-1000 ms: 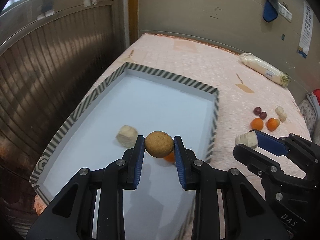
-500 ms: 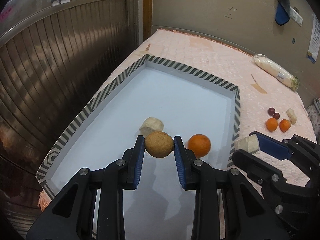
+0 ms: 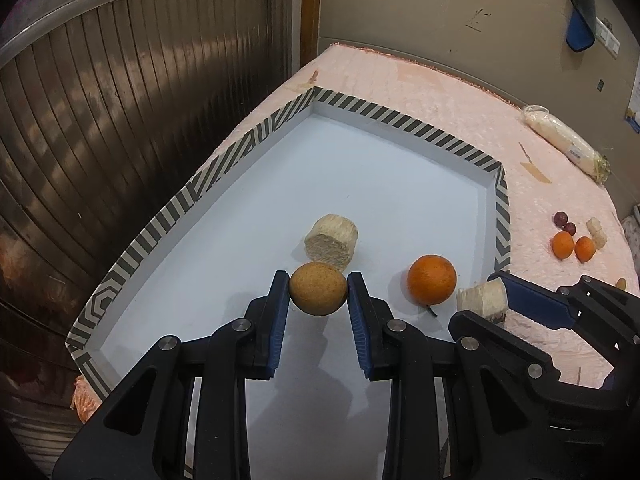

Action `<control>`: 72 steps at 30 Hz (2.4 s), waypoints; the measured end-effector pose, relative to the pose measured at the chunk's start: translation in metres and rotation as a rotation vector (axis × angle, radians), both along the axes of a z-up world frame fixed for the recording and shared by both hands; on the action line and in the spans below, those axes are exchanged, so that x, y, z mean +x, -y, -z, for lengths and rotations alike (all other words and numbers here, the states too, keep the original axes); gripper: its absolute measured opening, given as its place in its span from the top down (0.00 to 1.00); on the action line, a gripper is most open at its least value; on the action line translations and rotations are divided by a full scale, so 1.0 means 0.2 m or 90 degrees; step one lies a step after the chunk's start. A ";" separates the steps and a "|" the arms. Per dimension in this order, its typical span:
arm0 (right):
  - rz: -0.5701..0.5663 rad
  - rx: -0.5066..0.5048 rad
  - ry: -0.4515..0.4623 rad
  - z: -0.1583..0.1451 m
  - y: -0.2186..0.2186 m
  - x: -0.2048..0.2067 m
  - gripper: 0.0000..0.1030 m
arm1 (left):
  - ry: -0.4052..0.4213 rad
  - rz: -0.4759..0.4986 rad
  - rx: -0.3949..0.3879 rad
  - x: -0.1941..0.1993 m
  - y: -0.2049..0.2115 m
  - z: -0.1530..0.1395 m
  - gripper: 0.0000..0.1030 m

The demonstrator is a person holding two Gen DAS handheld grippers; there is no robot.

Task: Organize fruits
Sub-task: 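Carry the pear and yam chunk into the tray and release both, then move both open tools back toward the oranges, then grasp an orange with the left tool while the right tool grasps another orange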

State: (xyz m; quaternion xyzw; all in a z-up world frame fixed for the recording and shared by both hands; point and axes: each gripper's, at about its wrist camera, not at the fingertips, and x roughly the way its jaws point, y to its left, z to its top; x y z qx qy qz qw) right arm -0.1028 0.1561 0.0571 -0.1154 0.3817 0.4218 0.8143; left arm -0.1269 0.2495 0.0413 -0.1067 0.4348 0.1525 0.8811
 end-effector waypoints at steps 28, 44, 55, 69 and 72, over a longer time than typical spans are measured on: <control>-0.017 0.025 -0.065 0.08 -0.02 0.05 0.67 | -0.003 -0.036 -0.033 0.00 -0.06 0.01 0.45; 0.146 0.023 -0.025 -0.02 0.66 0.14 0.61 | 0.036 0.145 -0.033 0.23 0.54 -0.14 0.44; 0.266 -0.007 -0.053 0.08 1.17 0.24 0.61 | 0.000 0.262 -0.054 0.48 0.93 -0.03 0.44; 0.300 0.001 -0.069 0.14 1.30 0.45 0.59 | -0.041 0.293 -0.021 0.74 1.12 0.11 0.44; 0.293 -0.008 -0.074 0.16 1.27 0.50 0.59 | -0.046 0.287 -0.019 0.77 1.11 0.13 0.44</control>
